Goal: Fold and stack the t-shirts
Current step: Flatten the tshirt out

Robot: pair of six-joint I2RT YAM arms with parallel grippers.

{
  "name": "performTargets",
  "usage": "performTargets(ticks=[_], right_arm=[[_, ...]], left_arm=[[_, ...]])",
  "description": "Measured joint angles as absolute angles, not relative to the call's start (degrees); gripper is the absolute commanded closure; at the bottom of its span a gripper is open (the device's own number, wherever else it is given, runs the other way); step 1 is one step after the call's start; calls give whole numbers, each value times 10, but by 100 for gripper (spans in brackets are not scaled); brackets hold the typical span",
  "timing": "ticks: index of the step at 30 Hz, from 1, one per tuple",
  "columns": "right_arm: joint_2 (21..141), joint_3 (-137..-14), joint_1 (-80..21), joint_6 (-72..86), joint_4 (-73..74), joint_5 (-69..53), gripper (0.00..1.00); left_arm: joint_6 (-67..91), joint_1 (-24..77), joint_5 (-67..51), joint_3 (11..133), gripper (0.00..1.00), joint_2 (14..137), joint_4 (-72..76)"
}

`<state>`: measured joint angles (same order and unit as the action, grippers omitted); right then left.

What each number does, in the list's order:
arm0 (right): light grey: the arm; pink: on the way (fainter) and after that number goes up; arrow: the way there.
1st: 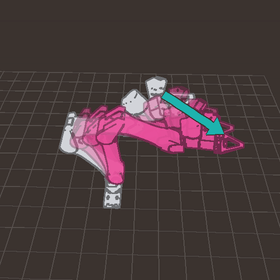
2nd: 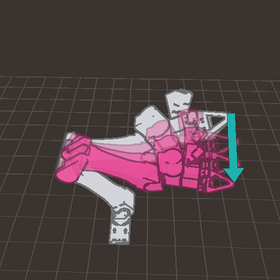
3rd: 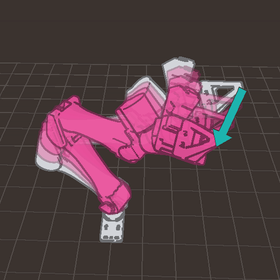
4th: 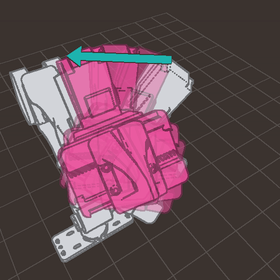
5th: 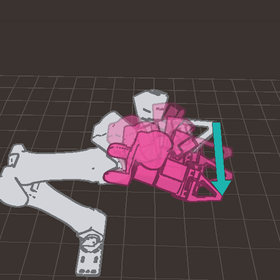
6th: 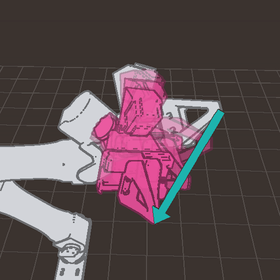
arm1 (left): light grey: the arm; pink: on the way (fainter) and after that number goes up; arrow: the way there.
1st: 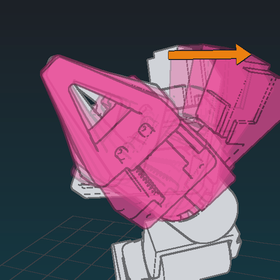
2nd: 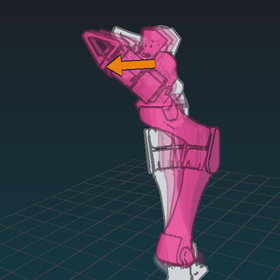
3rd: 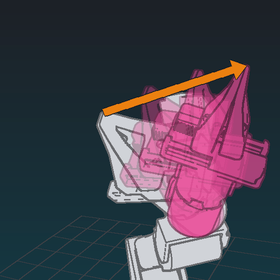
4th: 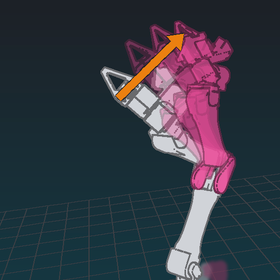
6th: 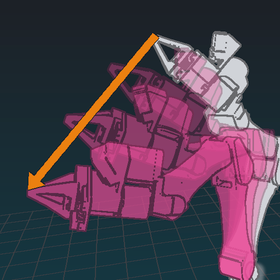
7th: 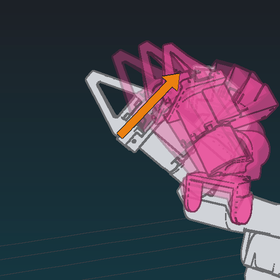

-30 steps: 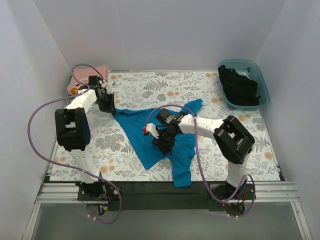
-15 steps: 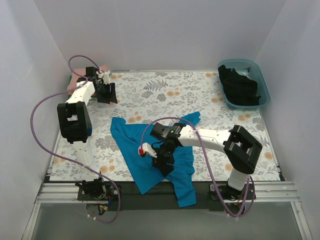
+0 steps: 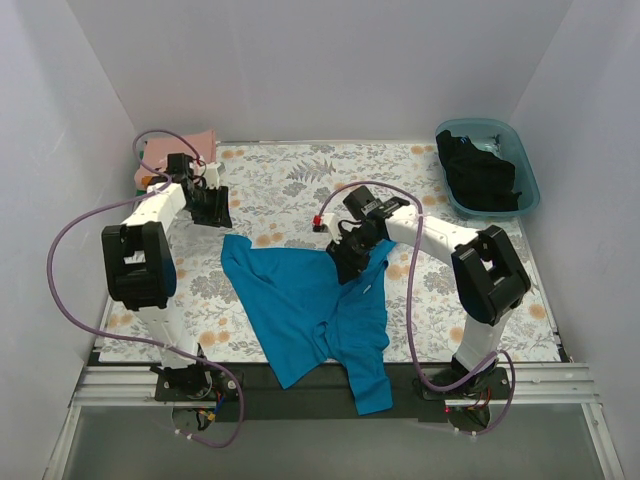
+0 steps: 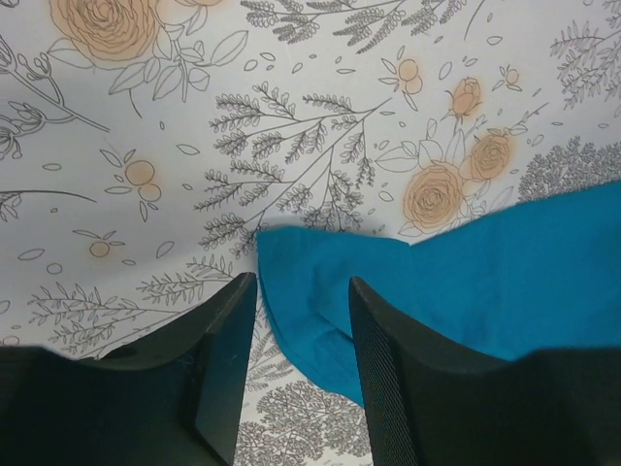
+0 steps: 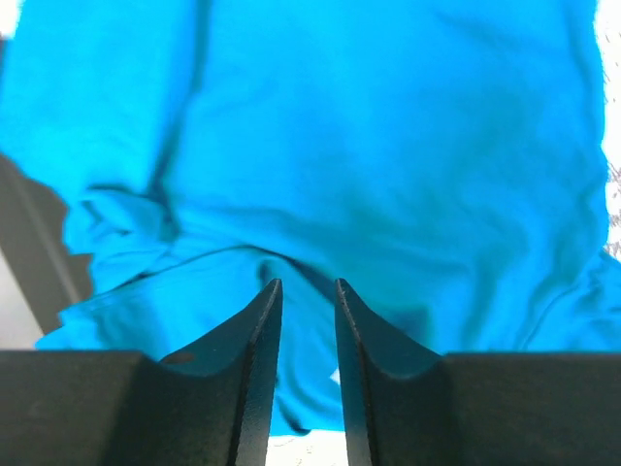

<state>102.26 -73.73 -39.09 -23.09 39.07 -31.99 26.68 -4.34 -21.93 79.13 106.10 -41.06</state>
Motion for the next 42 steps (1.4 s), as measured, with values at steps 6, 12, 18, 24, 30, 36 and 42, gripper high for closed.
performTargets(ticks=[6,12,18,24,30,36,42], right_arm=[[1054,-729,-392,-213,373,-293,72],[1065,-684,-399,-208,358,-289,70],[1067,-670,-399,-208,357,-308,69],[1070,-661,-417,-209,354,-339,69],[1070,-658,-432,-209,354,-351,69],[1070,-658,-433,-208,354,-351,69],[1070,-658,-433,-207,354,-351,69]], left_arm=[[264,-43,-211,781,59,1085,-376],[262,-40,-191,732,59,1086,-349],[262,-27,-165,693,61,1076,-305],[271,4,-125,676,63,1067,-266],[284,12,-115,684,63,1067,-274],[295,12,-118,722,63,1067,-296],[301,14,-122,732,62,1067,-301]])
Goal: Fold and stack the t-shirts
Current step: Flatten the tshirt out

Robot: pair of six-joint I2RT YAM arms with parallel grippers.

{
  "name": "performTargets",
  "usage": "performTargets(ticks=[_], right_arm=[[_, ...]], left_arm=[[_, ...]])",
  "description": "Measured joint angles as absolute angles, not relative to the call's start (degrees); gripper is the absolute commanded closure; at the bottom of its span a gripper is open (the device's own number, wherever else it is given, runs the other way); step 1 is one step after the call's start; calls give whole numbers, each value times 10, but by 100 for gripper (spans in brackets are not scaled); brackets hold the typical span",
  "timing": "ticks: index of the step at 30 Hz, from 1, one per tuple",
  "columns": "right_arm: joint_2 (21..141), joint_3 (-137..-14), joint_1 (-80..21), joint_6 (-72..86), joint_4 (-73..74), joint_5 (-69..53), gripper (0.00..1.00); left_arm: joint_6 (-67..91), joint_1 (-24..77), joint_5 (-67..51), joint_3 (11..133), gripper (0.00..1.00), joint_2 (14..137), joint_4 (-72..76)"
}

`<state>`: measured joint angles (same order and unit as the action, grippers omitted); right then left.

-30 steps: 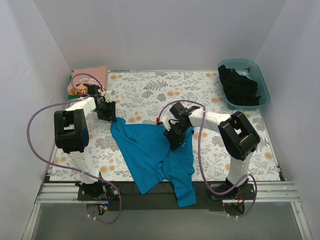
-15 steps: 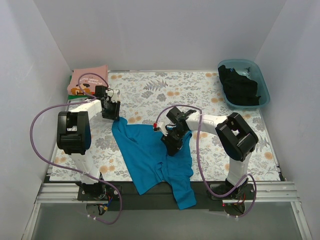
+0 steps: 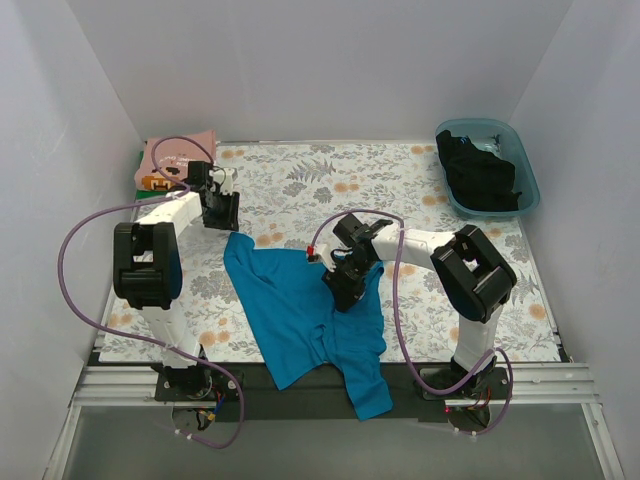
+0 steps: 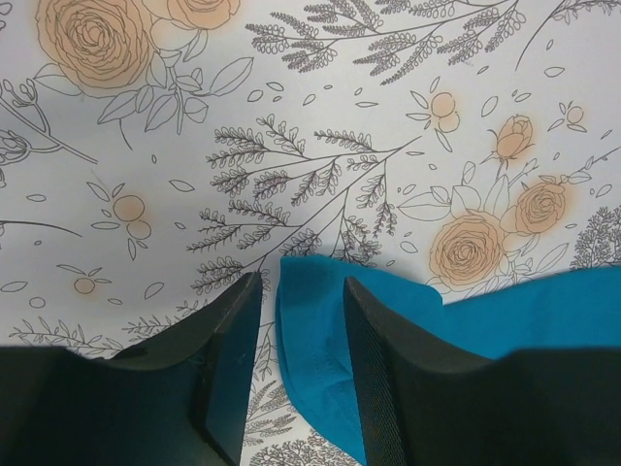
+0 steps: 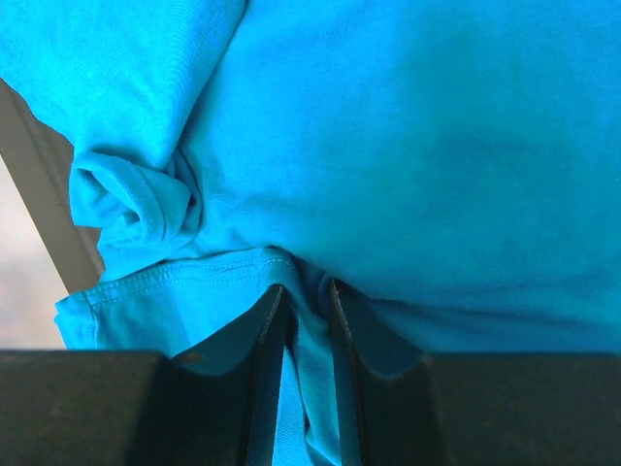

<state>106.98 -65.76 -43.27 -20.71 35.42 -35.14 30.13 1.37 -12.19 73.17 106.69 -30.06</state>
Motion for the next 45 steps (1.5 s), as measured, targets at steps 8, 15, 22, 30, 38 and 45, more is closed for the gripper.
performTargets(ticks=[8,15,22,30,38,45], right_arm=[[1070,-658,-433,-205,354,-351,68],[1045,-664,-415,-196,363,-351,59],[1027,-784,-240,-170,359,-330,48],[1027,-801,-109,-121,344,-260,39],[1077,-778,-78,-88,350,-257,39],[1150,-791,-76,-60,354,-297,49]], left_arm=[[300,23,-105,689,62,1074,-281],[292,26,-70,678,92,1070,-261],[287,26,-64,681,100,1070,-265],[287,26,-64,688,100,1073,-276],[288,26,-64,688,100,1073,-276],[288,26,-64,688,100,1073,-277]])
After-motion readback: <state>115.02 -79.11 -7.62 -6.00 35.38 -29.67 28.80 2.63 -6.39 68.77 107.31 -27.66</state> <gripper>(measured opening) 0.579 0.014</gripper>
